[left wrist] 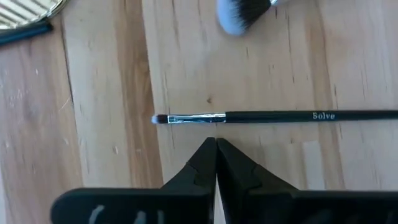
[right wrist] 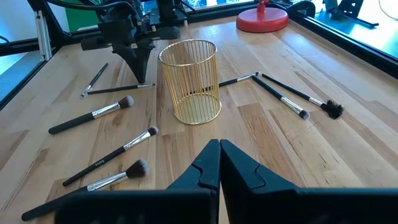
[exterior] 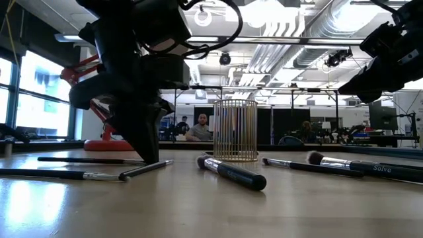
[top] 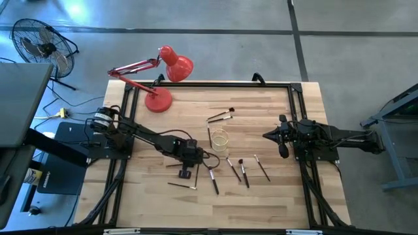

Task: Put items in baskets/containers
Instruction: Put the eyeshadow brush into the wire organizer

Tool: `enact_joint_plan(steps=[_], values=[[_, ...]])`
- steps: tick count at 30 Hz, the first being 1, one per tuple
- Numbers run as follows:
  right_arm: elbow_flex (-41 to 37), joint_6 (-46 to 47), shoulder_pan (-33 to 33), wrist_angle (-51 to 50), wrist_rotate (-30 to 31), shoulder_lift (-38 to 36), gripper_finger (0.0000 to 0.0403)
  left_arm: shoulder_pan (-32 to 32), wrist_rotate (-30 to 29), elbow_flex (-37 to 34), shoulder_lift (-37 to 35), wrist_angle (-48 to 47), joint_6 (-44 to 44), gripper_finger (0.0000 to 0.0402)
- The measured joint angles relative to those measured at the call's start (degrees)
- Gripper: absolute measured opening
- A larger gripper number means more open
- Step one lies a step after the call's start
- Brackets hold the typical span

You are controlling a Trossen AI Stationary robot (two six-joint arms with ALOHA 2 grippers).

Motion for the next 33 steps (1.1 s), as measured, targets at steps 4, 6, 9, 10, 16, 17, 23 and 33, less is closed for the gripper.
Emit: enact_joint_plan(steps=[4,6,9,10,16,17,23,33], values=[[0.00,0.01,-0.01,0.00,0.00,0.00,0.0001,0.04,-0.83,-0.38,-2.19,-1.35,-1.21,0.0001],[0.00,0.00,0.00,0.00,-0.01,0.00,0.0000,0.04,-2.96,-0.39,-5.22,-1.92,-1.52,0.0001],[0.00,0.01,0.01,0.00,0.00,0.00,0.0000,0.04,-5.74,-0.33,-9.37,-1.80,-1.76,0.0000],[0.00,0.01,0.00,0.00,0.00,0.00,0.0000,0.04,-6.55,-0.73,-10.76,-2.10,-1.74,0.0000],[0.00,0.01,-0.01,0.00,-0.02,-0.08,0.0001,0.15,-13.02,-5.71,-21.45,6.55,-2.02,0.0000],[0.00,0.00,0.01,0.18,-0.01,0.01,0.0001,0.21,-13.69,-7.17,-23.20,10.52,-2.22,0.0000],[0.00,0.00,0.01,0.09,-0.15,0.53,0.0000,0.70,-17.07,-16.54,-30.81,34.74,-0.03,0.0000],[0.00,0.01,-0.01,-0.02,-0.50,1.09,0.0001,8.98,-6.98,-22.47,-27.12,68.63,1.72,0.0000]])
